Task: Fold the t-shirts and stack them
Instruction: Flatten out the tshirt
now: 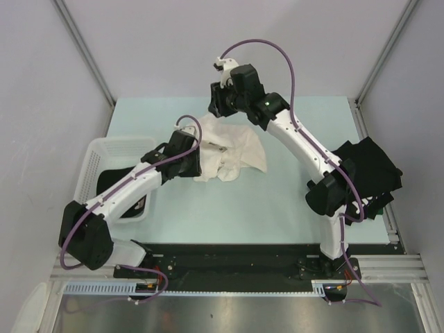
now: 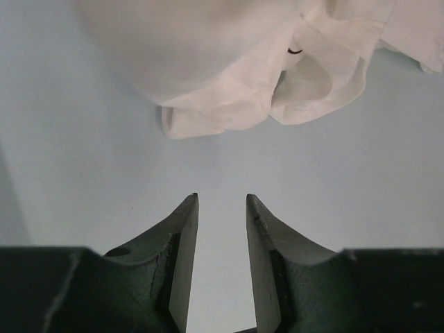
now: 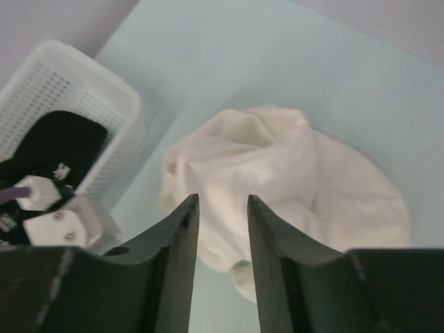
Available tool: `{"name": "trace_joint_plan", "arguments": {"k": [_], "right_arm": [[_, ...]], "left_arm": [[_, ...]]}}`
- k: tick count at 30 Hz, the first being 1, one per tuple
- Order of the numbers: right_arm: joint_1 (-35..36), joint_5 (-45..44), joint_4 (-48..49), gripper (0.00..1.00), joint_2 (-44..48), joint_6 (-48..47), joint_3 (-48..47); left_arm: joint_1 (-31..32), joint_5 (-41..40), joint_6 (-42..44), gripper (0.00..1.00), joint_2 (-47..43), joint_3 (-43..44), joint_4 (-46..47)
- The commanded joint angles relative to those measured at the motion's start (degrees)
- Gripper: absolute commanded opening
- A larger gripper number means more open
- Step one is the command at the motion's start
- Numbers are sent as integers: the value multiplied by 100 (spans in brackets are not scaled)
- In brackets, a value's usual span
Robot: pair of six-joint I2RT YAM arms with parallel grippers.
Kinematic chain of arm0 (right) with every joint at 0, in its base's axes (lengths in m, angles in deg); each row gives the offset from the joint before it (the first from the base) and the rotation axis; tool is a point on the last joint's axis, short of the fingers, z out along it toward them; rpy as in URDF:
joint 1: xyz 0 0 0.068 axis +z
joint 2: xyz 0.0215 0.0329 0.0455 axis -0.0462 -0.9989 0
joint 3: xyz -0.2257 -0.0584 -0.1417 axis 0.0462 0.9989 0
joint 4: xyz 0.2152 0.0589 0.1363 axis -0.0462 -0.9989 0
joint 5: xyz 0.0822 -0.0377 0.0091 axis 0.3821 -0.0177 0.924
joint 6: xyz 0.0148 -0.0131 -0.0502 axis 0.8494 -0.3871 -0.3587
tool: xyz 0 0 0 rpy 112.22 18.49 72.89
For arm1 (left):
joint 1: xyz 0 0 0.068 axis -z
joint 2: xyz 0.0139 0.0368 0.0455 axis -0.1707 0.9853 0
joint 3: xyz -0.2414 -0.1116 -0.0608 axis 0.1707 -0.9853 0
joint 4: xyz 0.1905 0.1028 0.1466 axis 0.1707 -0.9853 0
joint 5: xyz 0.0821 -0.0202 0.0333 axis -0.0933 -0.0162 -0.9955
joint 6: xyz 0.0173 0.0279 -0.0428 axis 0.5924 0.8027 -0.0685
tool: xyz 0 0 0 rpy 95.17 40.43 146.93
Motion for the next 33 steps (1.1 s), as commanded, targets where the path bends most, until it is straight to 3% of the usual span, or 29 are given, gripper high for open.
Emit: {"name": "trace_joint_plan", "arguments": {"k": [1,4,13,19,26,33], "right_arm": [[-124,-489,191,41,421,-393,495],[-185,-902,86,43,544,-569,829],[-264,-1053,-327,43,1185,-491,2235],[-343,-1009,-152,43,1809,-333,3192],[-493,-912,-169,43,2003,-403,3405],[-686,-728,-186,43,1950,-465,3300]], "left_arm": [[41,103,-123,39,56,273,236],[33,147,-123,39,152,317,254],[33,77,61,39,889,676,368],[33,-318,325,41,1751,1607,105],[33,-986,493,44,2735,2924,-492],[33,-1277,475,47,3334,3472,-1020]]}}
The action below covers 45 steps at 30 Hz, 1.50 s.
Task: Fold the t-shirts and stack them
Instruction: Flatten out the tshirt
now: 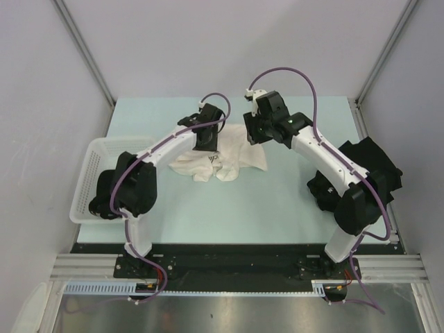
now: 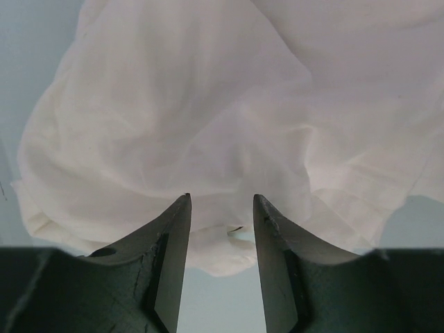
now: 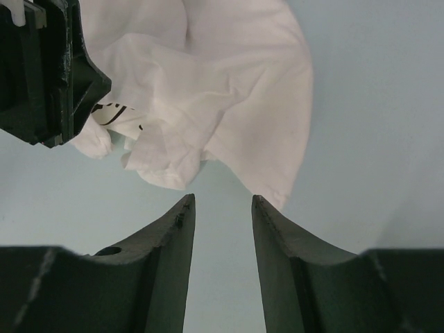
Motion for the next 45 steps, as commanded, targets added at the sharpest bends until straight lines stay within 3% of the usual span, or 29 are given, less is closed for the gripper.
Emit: {"name": "trace_joint_plan", "arguments": {"k": [1,7,13,15,16,17,18,25,28,33,41,45], "right_arm": [[-137,140,122,43,173,-62,-112],[-278,149,174,43,147,-54,-156],[-331,430,218,43,16,34,-270],[-331,448,210,43,-2,52,-288],[-331,457,218,43,-11,69,-288],[-331,448,218,43,-20,87,-279],[-340,457,227,43,-29,87,-279],[-331,580,218,43,-55,201,-200],[-340,676,244,42,-38,280,-148],[-322,852,315,42,33,473,-69],[-42,941,394,42,59,571,-95],[143,914,350,42,68,561,-121]], "left_arm": [[30,-302,64,47,130,294,-435],[30,-179,-50,48,121,92,-505],[30,40,-76,39,24,-181,-364],[30,76,-103,29,33,-181,-391],[39,93,-94,21,42,-181,-400],[31,120,-94,2,33,-189,-408],[30,94,-120,0,33,-181,-452],[31,-319,-112,0,-422,-23,-602],[31,-513,55,0,-625,520,-707],[30,-618,319,0,-529,2576,-1443],[13,-1073,73,0,-1117,4062,-1525],[-66,-1444,345,0,-1671,4108,-1261]]}}
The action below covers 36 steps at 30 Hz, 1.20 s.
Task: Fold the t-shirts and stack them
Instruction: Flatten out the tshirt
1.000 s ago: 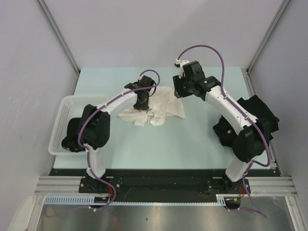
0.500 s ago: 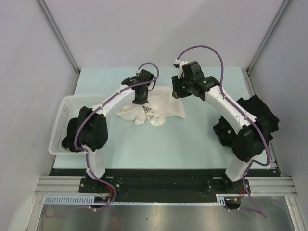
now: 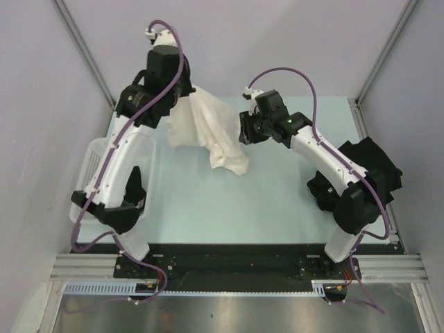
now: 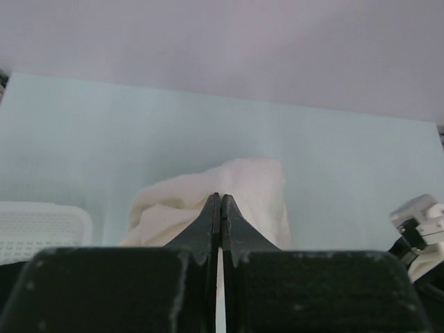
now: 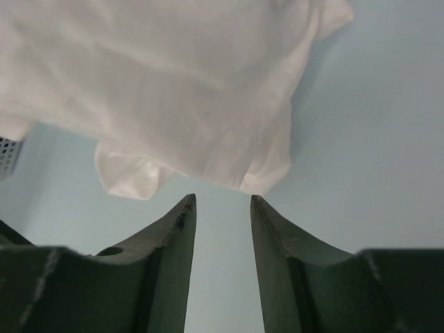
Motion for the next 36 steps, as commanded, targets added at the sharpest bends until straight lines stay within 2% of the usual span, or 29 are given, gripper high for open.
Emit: {"name": "trace_joint_plan", "arguments": {"k": [1,11,17,22,28,32,35,36], "right_arm": [[253,57,140,42,138,109,-78],[736,241,237,42,322,390,362],[964,330,272,43,454,566,555],[1018,268,422,44,709,733,836],[1026,163,518,44,815,900,1065],[1026,49,571,43,823,900,1092],[1026,-179,571,43,806,900,1109],[1018,-224,571,43,788,892,1109]], "left_arm": [[-110,-542,205,0,-771,297,153],[-154,-700,179,0,-1133,314,241],[-163,-147,-84,0,-852,103,22],[-93,240,-207,0,-342,514,-66],[250,775,-199,0,334,1271,64],[635,1321,73,0,371,1316,530],[821,1287,547,0,135,1290,759],[813,869,600,0,29,1263,751]]}}
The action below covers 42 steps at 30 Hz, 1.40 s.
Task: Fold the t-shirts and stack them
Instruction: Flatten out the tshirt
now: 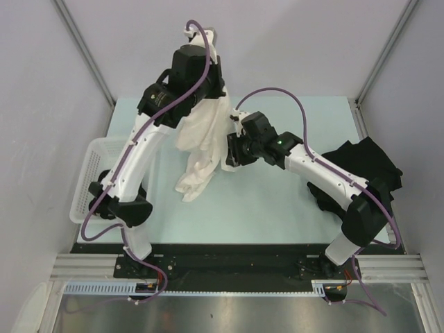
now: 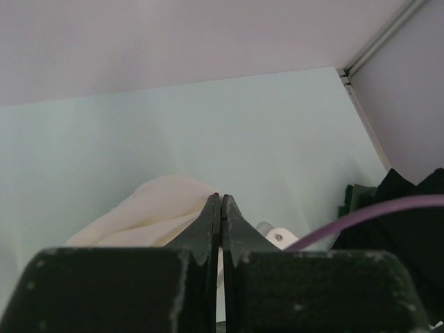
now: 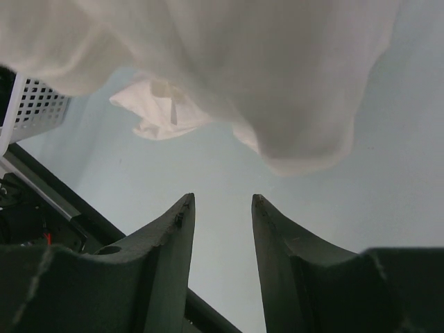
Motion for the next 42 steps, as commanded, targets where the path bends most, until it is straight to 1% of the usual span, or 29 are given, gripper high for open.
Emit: {"name": "trace_joint_plan", "arguments": {"k": [1,3,4,5,6,8,11,12,14,15,16,17,21,23,26,27,30,35,36,38,39,42], "right_arm": [[12,-411,215,43,200,65,23],[3,-421,267,43,192,39,23],[3,-421,276,43,183,30,23],[3,-465,285,43,183,30,23],[3,-535,259,43,183,56,23],[-23,-981,119,42,183,153,23],[-93,-1387,-84,42,235,320,23],[-102,-1484,-127,42,253,338,23],[-120,-1511,-207,42,323,320,32],[-128,-1563,-251,42,332,320,32],[-128,-1573,-329,43,358,312,40],[-137,-1599,-356,42,385,312,40],[-172,-1477,-436,42,411,303,163],[-172,-1301,-374,42,420,259,216],[-155,-897,-339,43,350,233,278],[-146,-800,-365,43,289,241,269],[-129,-536,-444,43,61,250,287],[-102,-299,-296,43,-318,224,366],[-102,-237,-234,43,-370,215,374],[-58,-193,-23,43,-520,145,392],[-41,-201,21,43,-581,110,392],[-32,-88,232,43,-827,13,410]], "left_arm": [[153,-570,633,0,-619,152,773],[-188,-1169,626,0,-1075,-253,808],[-416,-1058,425,0,-1233,-655,843],[-845,-918,319,0,-1409,-807,860],[-989,-838,257,0,-1446,-895,852],[-1104,-881,274,0,-1411,-888,852],[-1096,-698,178,0,-999,-529,808],[-1095,-610,134,0,-719,-266,764],[-1078,-347,-33,0,-375,69,676],[-1043,-285,-68,0,-235,384,624],[-1008,-249,-77,0,10,509,632],[-903,-240,-60,0,74,580,667],[-788,-485,194,0,48,265,1001],[-858,-609,256,0,48,168,958],[-1016,-688,195,0,-48,-201,896],[-1025,-819,291,0,-66,-341,930],[-1016,-1030,414,0,-119,-404,922],[-1025,-1593,616,9,-224,-606,966],[-1025,-1680,643,16,-311,-772,1009],[-1025,-1786,678,22,-435,-1000,1088],[-1016,-1804,696,28,-514,-1280,1237],[-1025,-1874,740,35,-883,-1913,1571]]}}
